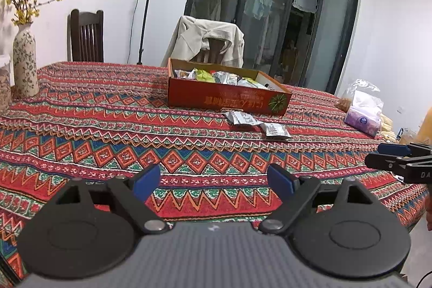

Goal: Organize snacks
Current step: 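Move both tools back toward the last two white packets, then grasp a white packet with each tool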

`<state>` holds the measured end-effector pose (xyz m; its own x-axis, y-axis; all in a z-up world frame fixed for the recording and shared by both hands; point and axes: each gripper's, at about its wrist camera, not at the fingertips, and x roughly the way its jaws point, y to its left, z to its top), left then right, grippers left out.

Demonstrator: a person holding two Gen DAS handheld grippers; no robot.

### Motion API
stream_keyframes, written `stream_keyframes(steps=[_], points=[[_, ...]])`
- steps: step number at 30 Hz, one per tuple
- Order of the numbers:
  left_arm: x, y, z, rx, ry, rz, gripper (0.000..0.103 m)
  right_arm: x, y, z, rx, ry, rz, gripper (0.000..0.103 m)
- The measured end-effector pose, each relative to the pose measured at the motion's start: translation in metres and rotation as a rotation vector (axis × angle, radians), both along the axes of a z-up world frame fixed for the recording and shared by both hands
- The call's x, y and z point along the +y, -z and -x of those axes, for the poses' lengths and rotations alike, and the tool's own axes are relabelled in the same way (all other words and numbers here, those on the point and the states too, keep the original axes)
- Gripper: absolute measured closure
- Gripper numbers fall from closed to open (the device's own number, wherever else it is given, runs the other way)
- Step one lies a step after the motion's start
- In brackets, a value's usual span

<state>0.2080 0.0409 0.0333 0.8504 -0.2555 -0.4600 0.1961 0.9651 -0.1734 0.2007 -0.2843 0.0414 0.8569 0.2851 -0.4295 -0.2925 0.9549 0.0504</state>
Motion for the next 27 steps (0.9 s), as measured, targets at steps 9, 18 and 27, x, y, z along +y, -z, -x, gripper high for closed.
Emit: stream_keyframes(steps=[9,18,27], points=[[-0.013,0.01,-0.073,0.05,0.049,-0.005,0.015,0.01,0.029,-0.094,0.107,-0.025,-0.039,0.021],[-0.048,0.011,-0.169,0.12,0.125,-0.013,0.015,0.039,0.053,-0.226,0.186,0.0,0.001,0.023],[-0.116,0.041,-0.265,0.2,0.118,-0.069,0.015,0.03,0.065,-0.257,0.207,0.001,0.142,0.048]])
